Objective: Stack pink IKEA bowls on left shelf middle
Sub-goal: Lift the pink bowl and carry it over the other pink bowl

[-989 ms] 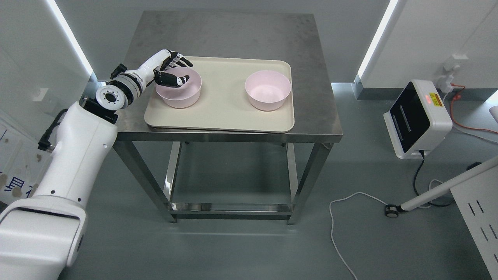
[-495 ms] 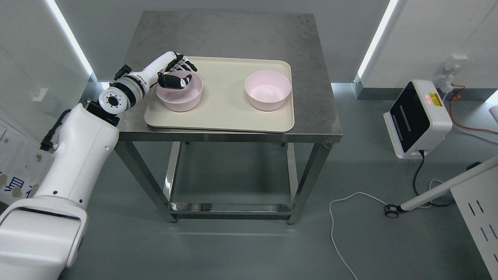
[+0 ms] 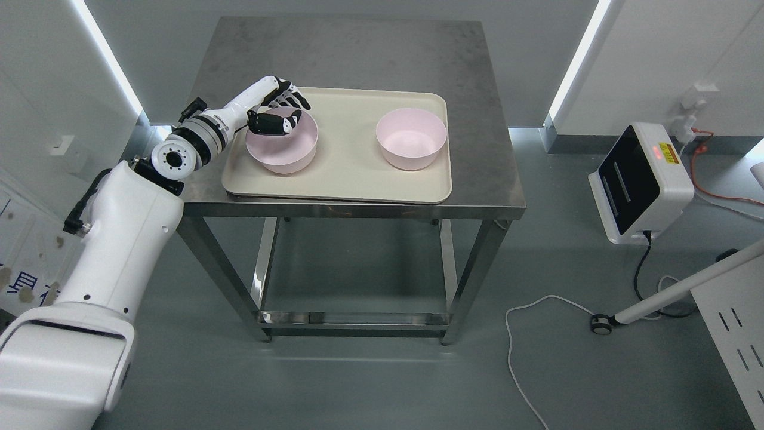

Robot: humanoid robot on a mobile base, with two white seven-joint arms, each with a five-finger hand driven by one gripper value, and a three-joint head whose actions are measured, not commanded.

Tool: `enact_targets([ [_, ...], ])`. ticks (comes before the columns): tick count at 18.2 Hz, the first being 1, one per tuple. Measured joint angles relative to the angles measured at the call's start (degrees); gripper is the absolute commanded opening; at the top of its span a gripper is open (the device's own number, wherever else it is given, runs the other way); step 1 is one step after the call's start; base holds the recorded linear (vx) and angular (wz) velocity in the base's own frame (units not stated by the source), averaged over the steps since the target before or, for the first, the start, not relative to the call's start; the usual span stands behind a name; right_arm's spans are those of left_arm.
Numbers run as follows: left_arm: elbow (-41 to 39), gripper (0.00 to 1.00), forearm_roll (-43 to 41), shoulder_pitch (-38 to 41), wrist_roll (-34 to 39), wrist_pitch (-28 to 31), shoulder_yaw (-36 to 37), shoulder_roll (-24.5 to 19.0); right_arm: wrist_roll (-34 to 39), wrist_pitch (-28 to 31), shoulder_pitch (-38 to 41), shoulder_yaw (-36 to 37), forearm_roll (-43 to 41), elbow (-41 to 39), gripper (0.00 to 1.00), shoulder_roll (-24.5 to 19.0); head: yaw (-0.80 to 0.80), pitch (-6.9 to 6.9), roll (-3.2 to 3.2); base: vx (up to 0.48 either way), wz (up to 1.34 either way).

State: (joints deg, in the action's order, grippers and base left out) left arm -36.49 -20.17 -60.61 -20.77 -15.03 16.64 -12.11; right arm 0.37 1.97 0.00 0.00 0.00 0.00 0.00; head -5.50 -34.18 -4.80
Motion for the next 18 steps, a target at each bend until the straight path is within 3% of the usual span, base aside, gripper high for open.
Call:
enact_targets([
  [3,-1.78,0.0,0.04,-0.72,-1.7,0.28,-0.8,0.68,0.0,0.0,0.0,0.0,0.0,0.0,1.0,0.0,0.0,0.0,0.0,0.0,0.0],
  [11,-7.12,0.01,0.09,-6.07,-3.24,10.36,-1.57,5.84,0.0,-0.03,0.0,0.0,0.0,0.0,1.0,0.0,0.0,0.0,0.0,0.0,0.0],
  [18,-9.23,0.01,1.55,-9.33,0.8,15.24,5.52,8.9,-0.01,-0.24,0.0,0.0,0.0,0.0,1.0,0.0,0.0,0.0,0.0,0.0,0.0],
])
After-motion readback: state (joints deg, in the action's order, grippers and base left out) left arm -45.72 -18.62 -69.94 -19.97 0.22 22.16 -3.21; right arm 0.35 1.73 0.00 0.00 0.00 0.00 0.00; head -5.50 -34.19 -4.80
